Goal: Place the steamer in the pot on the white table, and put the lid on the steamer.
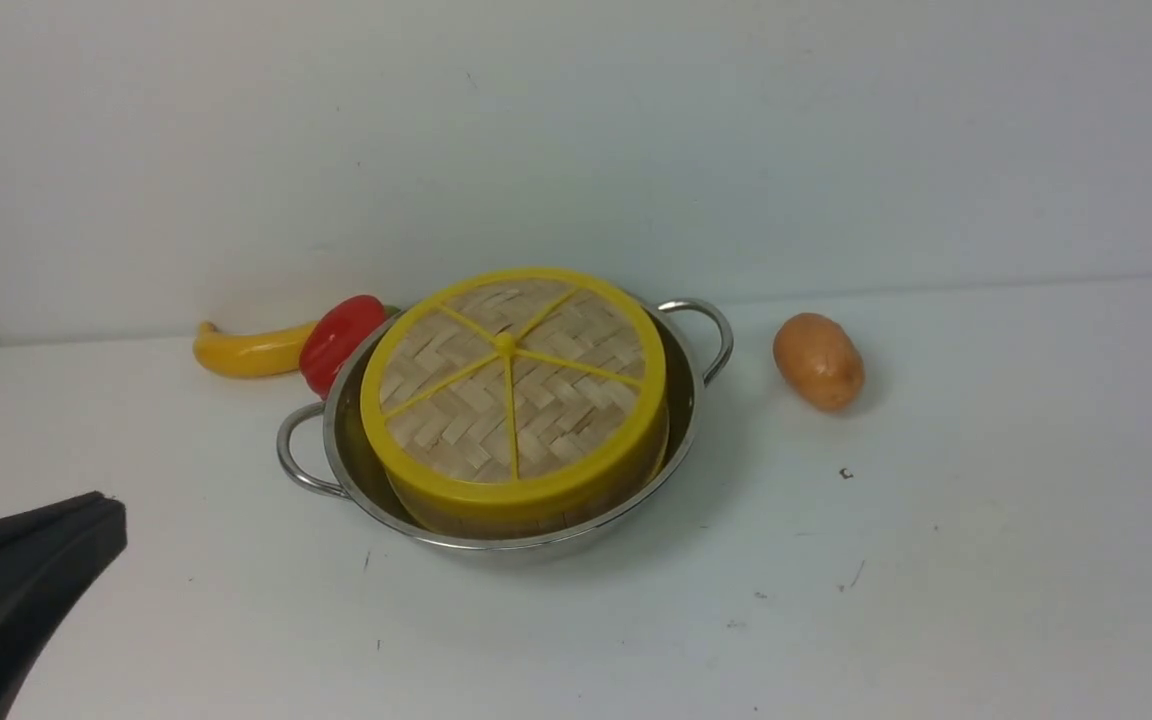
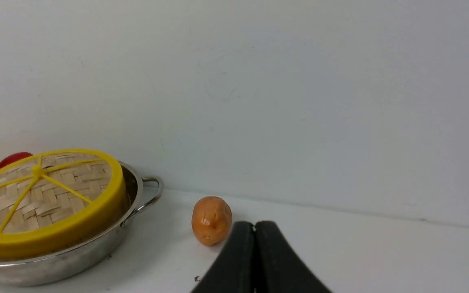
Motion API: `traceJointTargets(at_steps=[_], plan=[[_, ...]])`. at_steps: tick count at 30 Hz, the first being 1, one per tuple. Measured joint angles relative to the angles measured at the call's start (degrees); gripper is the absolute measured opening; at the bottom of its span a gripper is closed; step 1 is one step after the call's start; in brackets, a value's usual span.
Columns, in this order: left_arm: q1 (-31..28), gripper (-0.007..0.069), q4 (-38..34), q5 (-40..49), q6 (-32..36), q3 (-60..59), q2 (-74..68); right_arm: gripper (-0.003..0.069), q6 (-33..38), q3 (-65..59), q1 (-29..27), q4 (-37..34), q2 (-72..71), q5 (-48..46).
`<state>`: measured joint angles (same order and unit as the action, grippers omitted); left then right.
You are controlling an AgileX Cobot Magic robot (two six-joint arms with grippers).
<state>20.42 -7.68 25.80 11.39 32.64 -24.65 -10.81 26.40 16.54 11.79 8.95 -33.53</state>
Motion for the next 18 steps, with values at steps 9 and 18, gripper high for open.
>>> traceJointTargets(at_steps=[9, 18], plan=[[-0.6, 0.001, -0.4, 0.1, 0.3, -0.4, 1.7, 0.0055, -0.1, 0.0, 0.0, 0.0, 0.0, 0.1], [-22.2, 0.0029, 4.8, 0.3, 3.1, -11.7, 14.2, 0.0085, -0.2, 0.0, 0.0, -0.1, 0.0, 0.2]])
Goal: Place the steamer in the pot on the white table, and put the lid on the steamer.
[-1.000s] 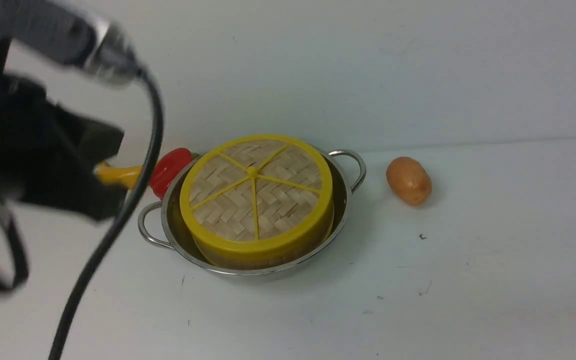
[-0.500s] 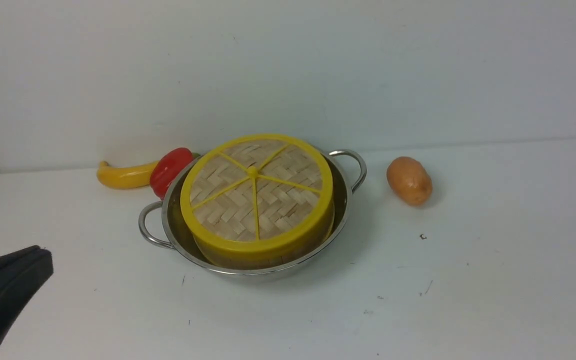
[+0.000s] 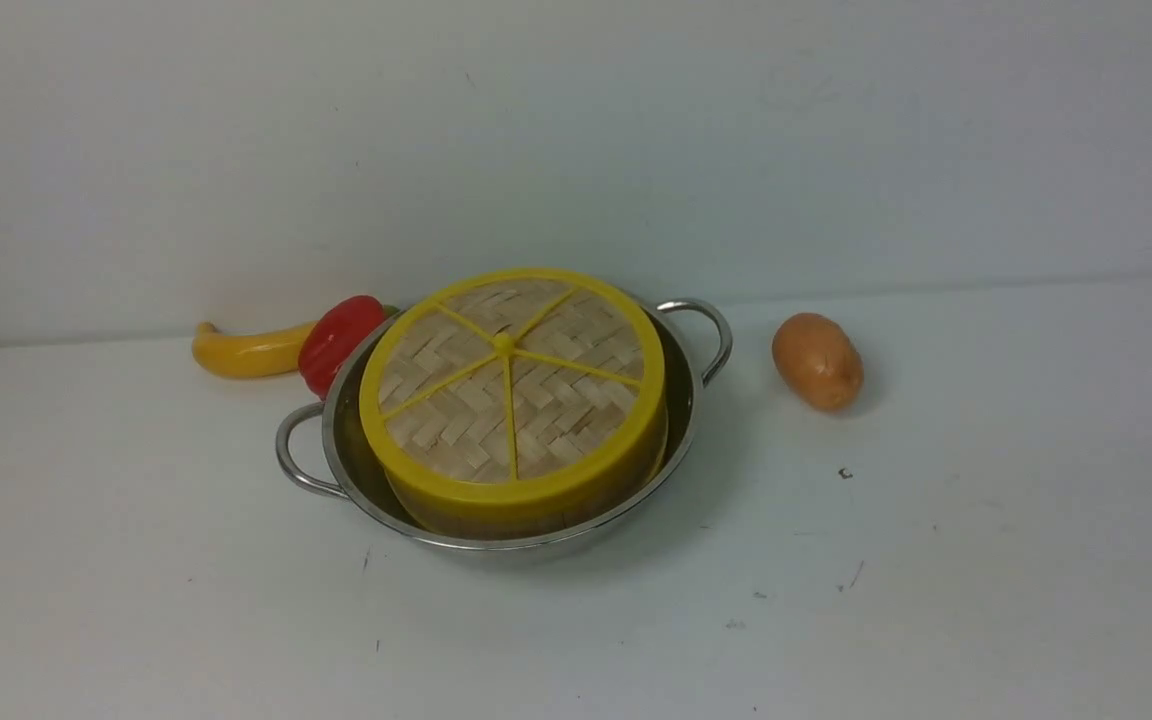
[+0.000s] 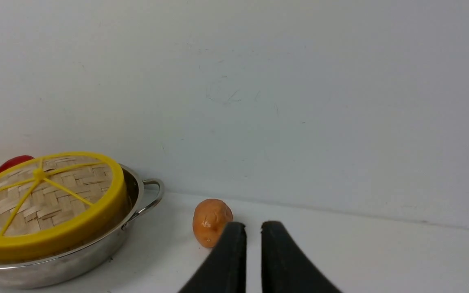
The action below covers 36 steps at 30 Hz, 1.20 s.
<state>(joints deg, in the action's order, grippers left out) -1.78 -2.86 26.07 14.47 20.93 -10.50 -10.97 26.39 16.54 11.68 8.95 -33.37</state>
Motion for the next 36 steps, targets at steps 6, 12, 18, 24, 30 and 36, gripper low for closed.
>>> traceJointTargets(at_steps=[6, 12, 18, 24, 30, 36], plan=[[-2.3, 0.0043, 3.5, -3.6, -0.5, -15.3, 9.9, 0.0106, 0.0, 0.0, 0.0, 0.1, 0.0, 0.0], [-1.2, 0.0052, 2.0, -5.0, -3.6, -21.1, 10.3, 0.0127, 0.0, 0.0, 0.0, 0.1, 0.0, 0.1], [-1.2, 0.0063, 1.8, -5.9, -4.0, -21.3, 10.3, 0.0144, 0.0, 0.0, 0.0, 0.1, 0.0, 0.1], [-1.2, 0.0073, 1.8, -6.1, -4.0, -21.3, 10.3, 0.0158, 0.0, 0.0, 0.0, 0.1, 0.0, 0.1], [-1.2, 0.0083, 1.8, -6.2, -4.0, -21.3, 10.3, 0.0181, 1.4, -2.6, -3.5, 2.9, -2.7, 2.1], [-1.2, 0.0083, 1.8, -6.3, -4.0, -21.3, 10.4, 0.0197, 1.3, -17.2, -13.5, 3.2, -8.7, 11.0]])
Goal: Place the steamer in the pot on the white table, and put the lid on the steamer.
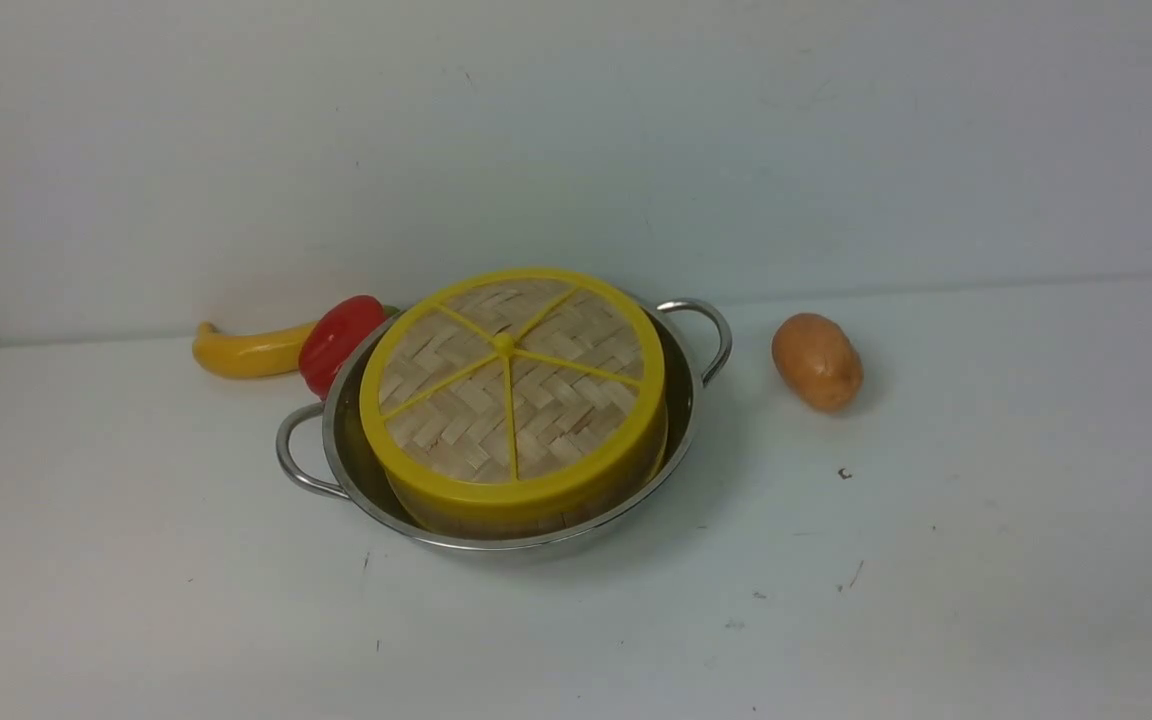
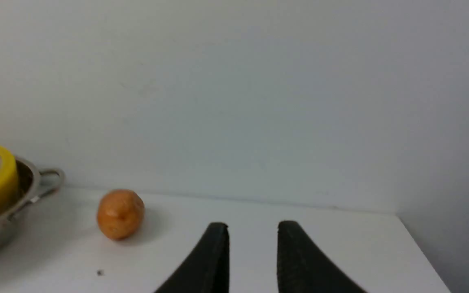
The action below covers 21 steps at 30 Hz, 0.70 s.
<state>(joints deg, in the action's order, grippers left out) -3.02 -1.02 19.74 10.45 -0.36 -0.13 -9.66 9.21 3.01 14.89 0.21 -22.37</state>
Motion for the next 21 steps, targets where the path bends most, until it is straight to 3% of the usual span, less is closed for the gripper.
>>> traceJointTargets(at_steps=[7, 21], plan=[[0.0, 0.0094, 0.0, 0.0, 0.0, 0.0, 0.0, 0.0218, -1.0, -9.6, -1.9, -0.2, -0.2, 10.4], [0.0, 0.0104, 0.0, 0.0, 0.0, 0.0, 0.0, 0.024, -4.2, -9.6, -1.9, -1.5, -0.2, 11.6]])
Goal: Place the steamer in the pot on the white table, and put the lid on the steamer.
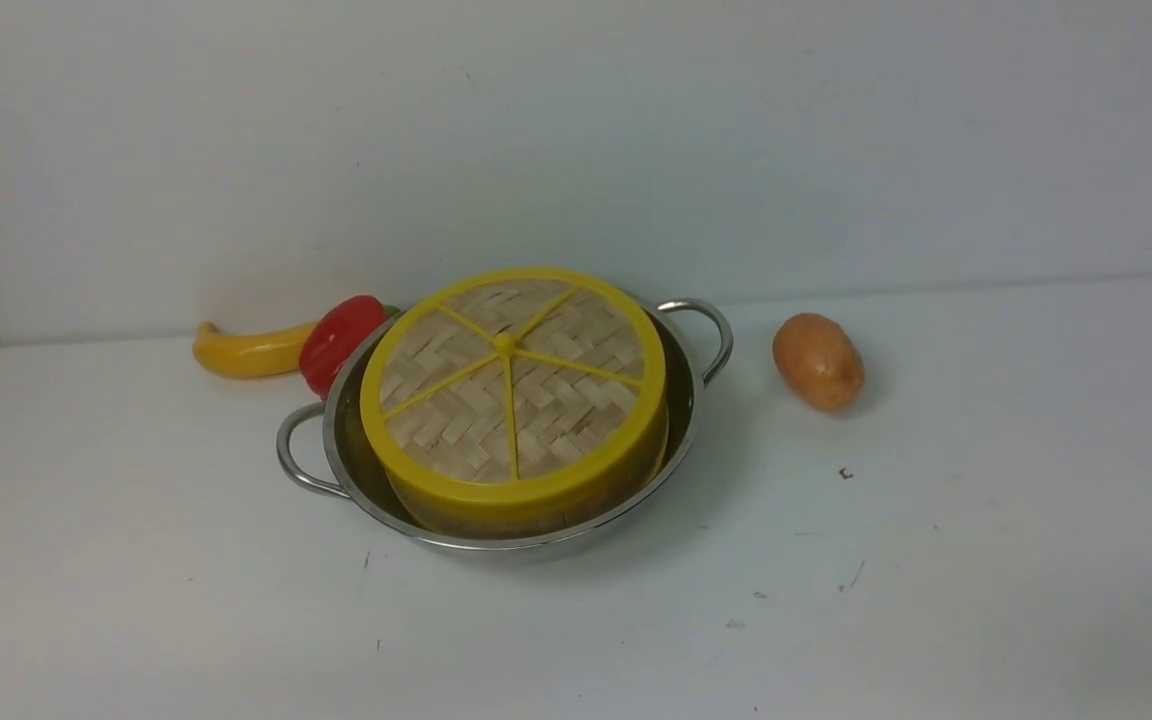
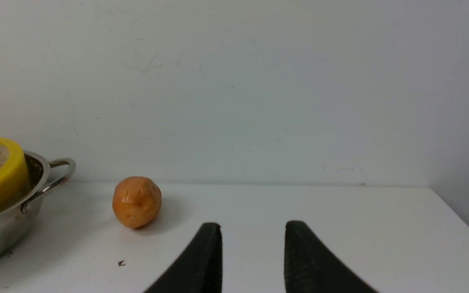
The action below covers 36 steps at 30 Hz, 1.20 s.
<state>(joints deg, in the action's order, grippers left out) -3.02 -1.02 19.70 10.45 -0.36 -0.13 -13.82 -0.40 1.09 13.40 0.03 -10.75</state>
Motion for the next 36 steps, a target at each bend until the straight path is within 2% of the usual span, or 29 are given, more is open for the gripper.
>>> traceJointTargets(at_steps=[36], plan=[[0.0, 0.0157, 0.0, 0.0, 0.0, 0.0, 0.0, 0.0242, -1.5, 0.0, 0.0, -0.1, 0.0, 0.4]])
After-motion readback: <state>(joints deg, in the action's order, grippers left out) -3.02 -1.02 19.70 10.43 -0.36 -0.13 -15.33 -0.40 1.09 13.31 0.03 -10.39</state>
